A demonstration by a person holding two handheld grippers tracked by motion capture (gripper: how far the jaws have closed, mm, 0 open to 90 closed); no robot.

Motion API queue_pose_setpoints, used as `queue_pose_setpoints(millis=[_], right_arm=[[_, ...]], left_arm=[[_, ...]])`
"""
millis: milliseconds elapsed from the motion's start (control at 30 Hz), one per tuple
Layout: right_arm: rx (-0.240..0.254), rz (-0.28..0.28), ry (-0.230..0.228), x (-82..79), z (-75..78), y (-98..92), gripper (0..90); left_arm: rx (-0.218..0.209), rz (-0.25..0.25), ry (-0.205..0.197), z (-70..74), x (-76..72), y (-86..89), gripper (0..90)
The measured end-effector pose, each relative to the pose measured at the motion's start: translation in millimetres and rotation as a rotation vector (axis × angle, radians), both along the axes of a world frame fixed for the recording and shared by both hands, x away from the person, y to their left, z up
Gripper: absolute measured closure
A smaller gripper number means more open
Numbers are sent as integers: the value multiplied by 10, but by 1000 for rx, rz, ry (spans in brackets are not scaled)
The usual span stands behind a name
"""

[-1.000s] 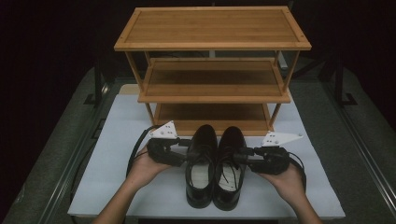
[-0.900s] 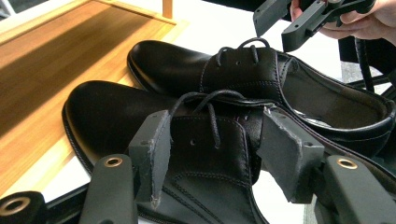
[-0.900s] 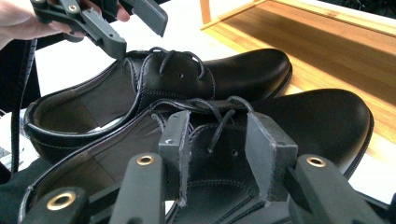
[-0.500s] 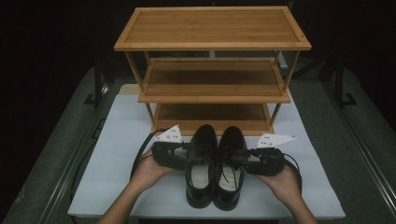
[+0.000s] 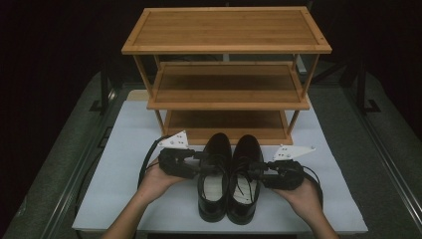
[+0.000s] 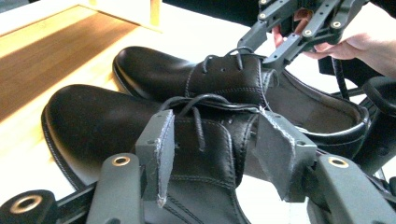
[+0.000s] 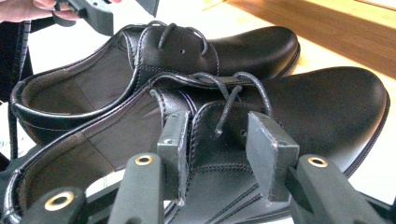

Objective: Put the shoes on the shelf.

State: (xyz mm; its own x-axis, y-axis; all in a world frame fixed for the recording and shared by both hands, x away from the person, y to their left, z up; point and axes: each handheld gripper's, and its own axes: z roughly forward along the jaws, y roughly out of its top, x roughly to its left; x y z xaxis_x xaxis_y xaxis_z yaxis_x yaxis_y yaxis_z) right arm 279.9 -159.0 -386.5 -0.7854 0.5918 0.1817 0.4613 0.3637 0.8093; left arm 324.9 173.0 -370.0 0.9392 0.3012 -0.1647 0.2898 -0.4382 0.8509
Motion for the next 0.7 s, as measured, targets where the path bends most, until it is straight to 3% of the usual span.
queue_pose_setpoints(millis=[133, 300, 500, 600, 700], right_arm=[[0, 0, 0, -1, 0, -2, 590], [-2, 0, 2, -1, -1, 8, 592], [-16, -2, -6, -20, -1, 22, 617], [-7, -2, -3, -15, -3, 8, 617], [-7, 0, -4, -16, -3, 6, 617]], left_arm=[[-25, 1, 3, 4, 17, 24, 497], [32, -11, -3, -60, -5, -38, 502], [60, -17, -10, -94, -29, -57, 548], [-5, -32, 12, -45, -17, 0, 561], [14, -12, -19, -5, -27, 2, 561]])
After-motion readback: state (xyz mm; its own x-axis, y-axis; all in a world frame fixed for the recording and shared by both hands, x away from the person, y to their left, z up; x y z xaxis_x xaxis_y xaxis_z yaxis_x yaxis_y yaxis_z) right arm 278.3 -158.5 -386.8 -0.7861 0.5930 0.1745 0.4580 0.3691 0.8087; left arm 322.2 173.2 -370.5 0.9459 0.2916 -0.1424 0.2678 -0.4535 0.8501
